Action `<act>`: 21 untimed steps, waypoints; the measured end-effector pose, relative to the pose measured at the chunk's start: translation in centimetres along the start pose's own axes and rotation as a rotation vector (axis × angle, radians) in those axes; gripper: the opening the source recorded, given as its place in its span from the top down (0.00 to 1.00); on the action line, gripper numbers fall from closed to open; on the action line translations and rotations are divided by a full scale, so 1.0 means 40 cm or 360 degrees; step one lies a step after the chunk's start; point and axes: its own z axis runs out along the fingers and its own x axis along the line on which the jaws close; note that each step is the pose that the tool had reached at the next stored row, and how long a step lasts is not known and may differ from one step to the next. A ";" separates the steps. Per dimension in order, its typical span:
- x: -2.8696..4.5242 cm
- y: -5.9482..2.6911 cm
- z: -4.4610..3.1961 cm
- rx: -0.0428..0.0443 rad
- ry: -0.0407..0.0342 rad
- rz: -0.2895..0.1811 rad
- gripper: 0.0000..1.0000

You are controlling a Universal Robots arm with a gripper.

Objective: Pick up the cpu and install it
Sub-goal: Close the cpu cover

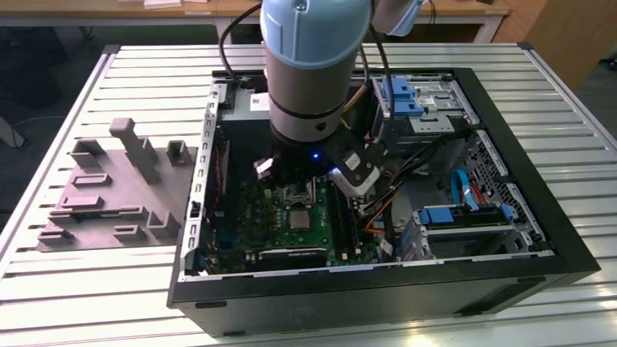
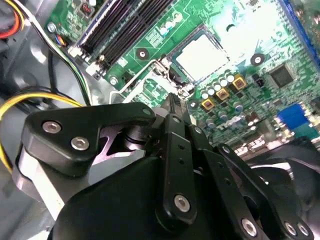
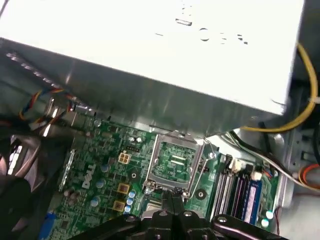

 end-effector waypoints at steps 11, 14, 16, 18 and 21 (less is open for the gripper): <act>0.000 -0.003 0.019 -0.0007 0.0051 -0.0293 0.89; 0.000 -0.004 0.020 -0.0008 0.0051 -0.0296 0.89; -0.001 -0.004 0.020 -0.0008 0.0051 -0.0297 0.89; -0.009 -0.006 0.021 -0.0008 0.0051 -0.0297 0.89; -0.026 -0.009 0.023 -0.0007 0.0052 -0.0297 0.89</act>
